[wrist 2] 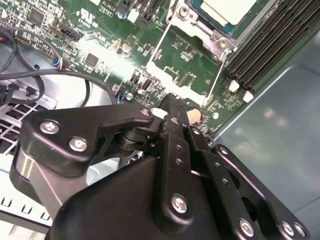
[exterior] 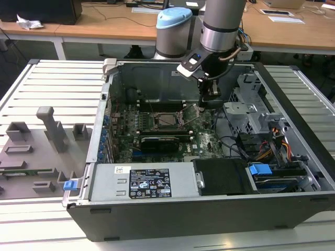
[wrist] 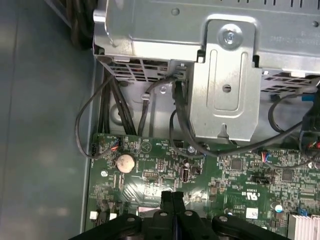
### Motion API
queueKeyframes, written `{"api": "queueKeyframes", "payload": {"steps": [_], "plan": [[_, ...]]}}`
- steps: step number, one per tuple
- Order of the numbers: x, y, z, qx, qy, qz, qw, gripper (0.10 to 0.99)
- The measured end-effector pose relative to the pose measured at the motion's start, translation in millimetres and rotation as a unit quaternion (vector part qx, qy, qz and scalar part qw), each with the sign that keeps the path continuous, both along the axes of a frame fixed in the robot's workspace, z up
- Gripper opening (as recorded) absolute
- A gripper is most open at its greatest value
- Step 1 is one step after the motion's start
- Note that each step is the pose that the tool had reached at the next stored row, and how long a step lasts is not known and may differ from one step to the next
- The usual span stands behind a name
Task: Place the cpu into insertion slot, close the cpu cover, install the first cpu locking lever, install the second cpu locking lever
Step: 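Close the cpu cover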
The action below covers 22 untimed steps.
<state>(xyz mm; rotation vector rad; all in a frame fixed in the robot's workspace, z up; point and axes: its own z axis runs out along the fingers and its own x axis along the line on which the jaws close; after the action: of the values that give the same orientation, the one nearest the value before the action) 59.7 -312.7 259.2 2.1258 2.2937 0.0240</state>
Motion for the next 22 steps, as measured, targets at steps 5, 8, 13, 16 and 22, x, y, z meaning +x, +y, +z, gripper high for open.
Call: {"api": "queueKeyframes", "payload": {"steps": [5, 8, 13, 16, 22], "plan": [[6.5, 0.1, -3.6, -0.0002, 0.0008, 0.000, 1.0000, 0.106], [7.5, 0.2, -8.1, -0.0002, 0.0009, 0.000, 1.0000, 0.106], [5.6, 0.1, -11.8, -0.0003, 0.0009, 0.000, 1.0000, 0.106], [2.2, 0.2, -11.9, -0.0003, 0.0009, 0.000, 1.0000, 0.106], [-6.1, 0.2, -12.0, -0.0002, 0.0009, 0.000, 1.0000, 0.106]]}}
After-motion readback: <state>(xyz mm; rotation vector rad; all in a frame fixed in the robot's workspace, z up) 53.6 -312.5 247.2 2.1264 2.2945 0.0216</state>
